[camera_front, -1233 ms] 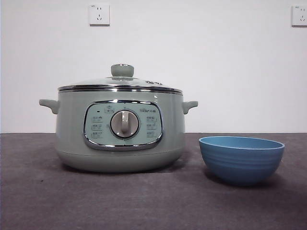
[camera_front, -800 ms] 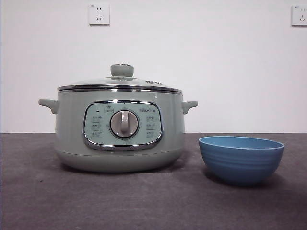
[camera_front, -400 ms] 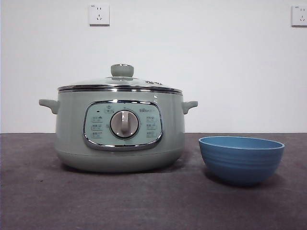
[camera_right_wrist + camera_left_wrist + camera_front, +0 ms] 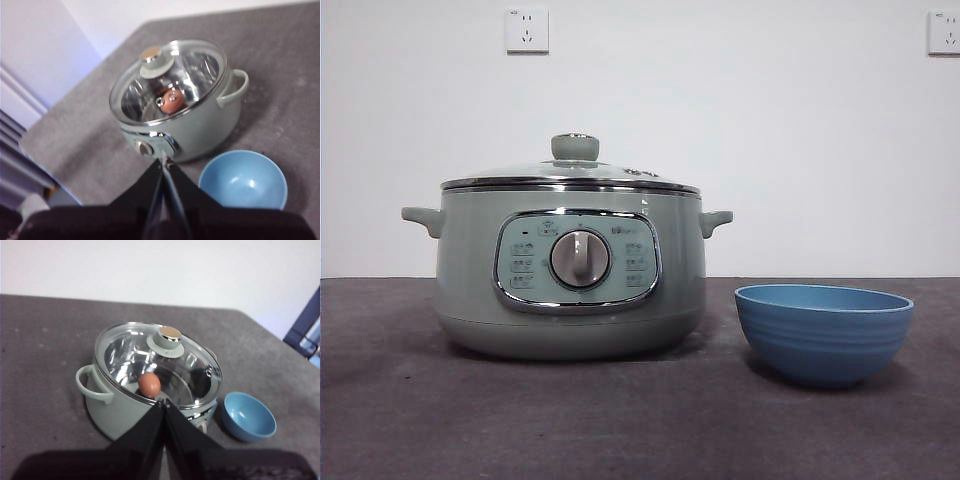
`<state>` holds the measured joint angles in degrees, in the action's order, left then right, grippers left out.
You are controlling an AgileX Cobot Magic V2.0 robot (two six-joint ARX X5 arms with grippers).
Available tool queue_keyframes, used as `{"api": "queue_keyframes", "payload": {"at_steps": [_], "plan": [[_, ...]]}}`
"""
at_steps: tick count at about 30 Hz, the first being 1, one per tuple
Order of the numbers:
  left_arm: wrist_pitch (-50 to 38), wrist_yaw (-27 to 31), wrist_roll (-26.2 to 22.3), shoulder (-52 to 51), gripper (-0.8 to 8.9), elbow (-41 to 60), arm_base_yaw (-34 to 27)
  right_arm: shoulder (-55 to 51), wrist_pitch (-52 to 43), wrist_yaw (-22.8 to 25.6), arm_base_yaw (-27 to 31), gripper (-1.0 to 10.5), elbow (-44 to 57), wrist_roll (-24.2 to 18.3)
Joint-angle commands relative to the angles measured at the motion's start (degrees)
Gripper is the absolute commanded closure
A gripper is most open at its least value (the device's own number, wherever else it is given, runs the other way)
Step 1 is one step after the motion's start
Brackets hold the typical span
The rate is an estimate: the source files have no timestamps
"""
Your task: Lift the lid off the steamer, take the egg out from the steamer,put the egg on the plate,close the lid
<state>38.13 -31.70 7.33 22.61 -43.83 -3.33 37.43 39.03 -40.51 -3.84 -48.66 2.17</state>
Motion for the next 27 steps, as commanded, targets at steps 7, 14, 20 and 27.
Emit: {"api": "queue_keyframes", "payload": {"at_steps": [7, 14, 20, 27], "plan": [[5.51, -0.28, -6.12, 3.74, 8.10, -3.87, -0.04, 6.82, 7.98, -0.07, -0.13, 9.4, -7.32, -8.22], [6.32, -0.26, -5.95, 3.76, 2.74, -3.87, -0.04, 7.10, 8.00, 0.09, -0.13, 5.2, -7.32, -7.76], [5.92, -1.16, -5.95, 4.26, 2.77, -3.89, -0.04, 7.10, 8.20, 0.04, -0.13, 3.8, -7.32, -7.56], [2.23, -4.92, -5.88, 7.89, 2.77, -3.91, 0.04, 7.10, 8.22, 0.02, -0.13, 3.8, -7.32, -7.06]]}}
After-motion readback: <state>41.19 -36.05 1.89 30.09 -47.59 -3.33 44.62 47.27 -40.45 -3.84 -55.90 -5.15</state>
